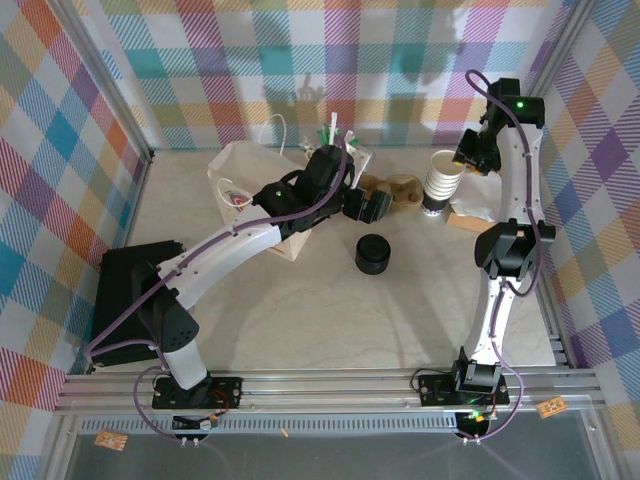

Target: Pack the takeout coffee

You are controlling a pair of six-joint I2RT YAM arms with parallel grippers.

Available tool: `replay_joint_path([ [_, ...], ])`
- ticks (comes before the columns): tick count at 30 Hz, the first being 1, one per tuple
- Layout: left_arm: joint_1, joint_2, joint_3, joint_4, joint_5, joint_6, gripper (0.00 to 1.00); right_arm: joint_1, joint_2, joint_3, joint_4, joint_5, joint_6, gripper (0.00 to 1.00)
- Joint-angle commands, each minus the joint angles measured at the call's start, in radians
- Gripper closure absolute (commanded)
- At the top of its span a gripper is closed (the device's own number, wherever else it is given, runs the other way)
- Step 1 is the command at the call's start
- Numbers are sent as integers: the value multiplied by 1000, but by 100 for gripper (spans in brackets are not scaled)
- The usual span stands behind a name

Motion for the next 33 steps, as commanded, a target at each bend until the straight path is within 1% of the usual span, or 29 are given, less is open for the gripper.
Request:
replay_joint_path([
  [1, -4, 5, 36, -34, -10, 11, 0, 6, 23, -5, -4, -16, 17, 63],
  [8, -4, 5, 42, -42, -24, 11, 0, 6, 43, -4, -6, -8, 13, 61],
  [16, -5, -13, 15, -61, -48, -27, 0, 6, 57, -6, -44, 6, -13, 62],
  [18, -4, -13, 10, -59, -56, -26, 0, 5, 58, -7, -44, 2, -10, 64],
  [20, -4, -13, 11, -59, -57, -26, 0, 5, 58, -6, -38, -4, -10, 69],
  [33, -4, 11, 29, -39, -39, -22, 0, 5, 69, -4, -28, -10, -4, 73],
])
